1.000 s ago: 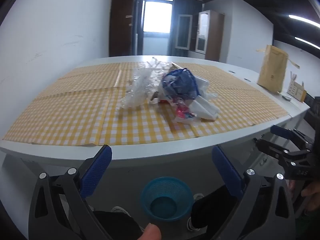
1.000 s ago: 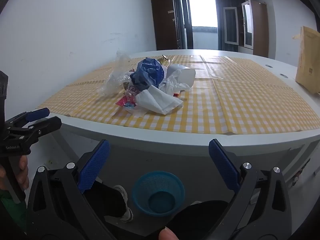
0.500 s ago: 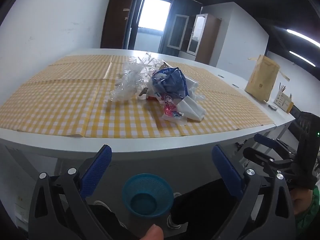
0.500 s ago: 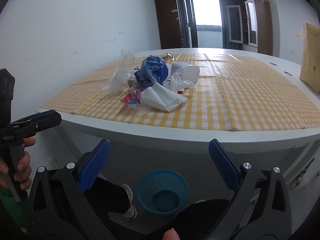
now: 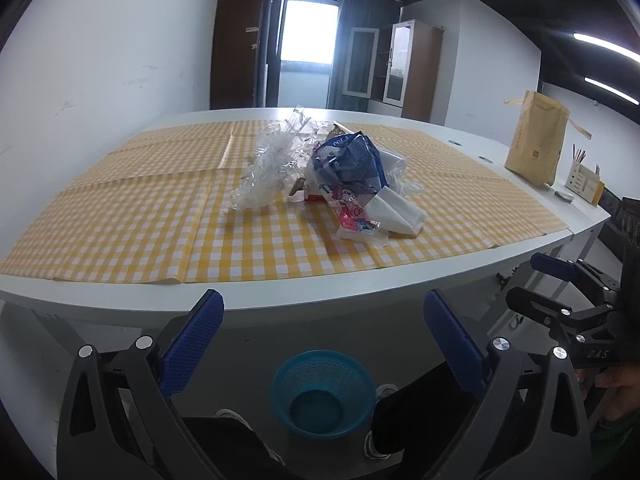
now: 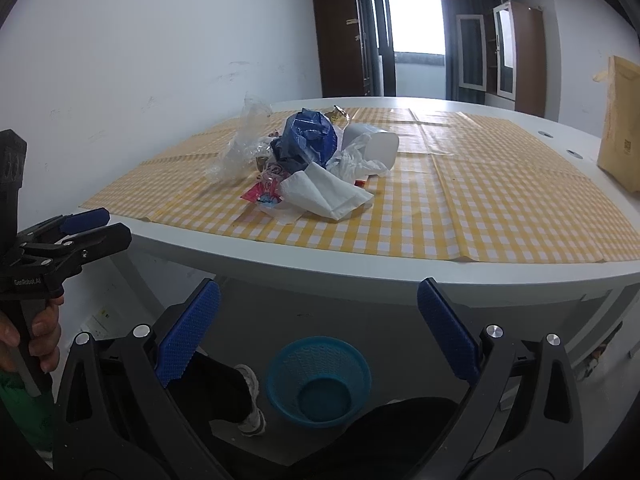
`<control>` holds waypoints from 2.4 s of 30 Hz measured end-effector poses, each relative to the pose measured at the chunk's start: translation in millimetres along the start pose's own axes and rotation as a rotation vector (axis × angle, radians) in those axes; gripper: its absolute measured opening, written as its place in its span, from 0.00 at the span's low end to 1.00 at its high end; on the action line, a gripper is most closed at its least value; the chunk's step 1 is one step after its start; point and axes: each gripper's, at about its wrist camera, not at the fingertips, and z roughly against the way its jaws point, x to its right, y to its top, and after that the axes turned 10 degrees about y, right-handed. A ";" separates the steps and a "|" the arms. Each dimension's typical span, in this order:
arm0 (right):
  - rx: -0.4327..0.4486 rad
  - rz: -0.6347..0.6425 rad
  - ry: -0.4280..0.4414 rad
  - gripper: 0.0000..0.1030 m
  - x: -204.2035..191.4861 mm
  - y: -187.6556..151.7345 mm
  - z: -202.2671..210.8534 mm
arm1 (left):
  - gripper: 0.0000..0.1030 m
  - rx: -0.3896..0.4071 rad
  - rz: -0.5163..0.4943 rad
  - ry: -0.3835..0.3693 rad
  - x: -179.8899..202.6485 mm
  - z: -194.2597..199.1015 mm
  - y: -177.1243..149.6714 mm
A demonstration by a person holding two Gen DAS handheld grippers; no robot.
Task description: Collect trash
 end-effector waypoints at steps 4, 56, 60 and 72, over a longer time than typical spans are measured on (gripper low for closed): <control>0.005 -0.002 0.010 0.92 -1.5 -0.2 2.9 | 0.95 -0.005 0.018 -0.019 -2.3 -1.4 -0.9; 0.023 -0.010 0.011 0.92 -7.5 4.1 13.1 | 0.94 0.047 0.049 0.000 -13.3 14.6 7.0; 0.007 0.012 0.012 0.92 -5.1 8.5 3.4 | 0.94 0.051 0.042 0.033 -17.6 7.8 14.8; -0.062 0.026 0.047 0.91 11.9 34.1 -45.4 | 0.94 0.017 0.048 0.095 -41.9 -47.8 48.2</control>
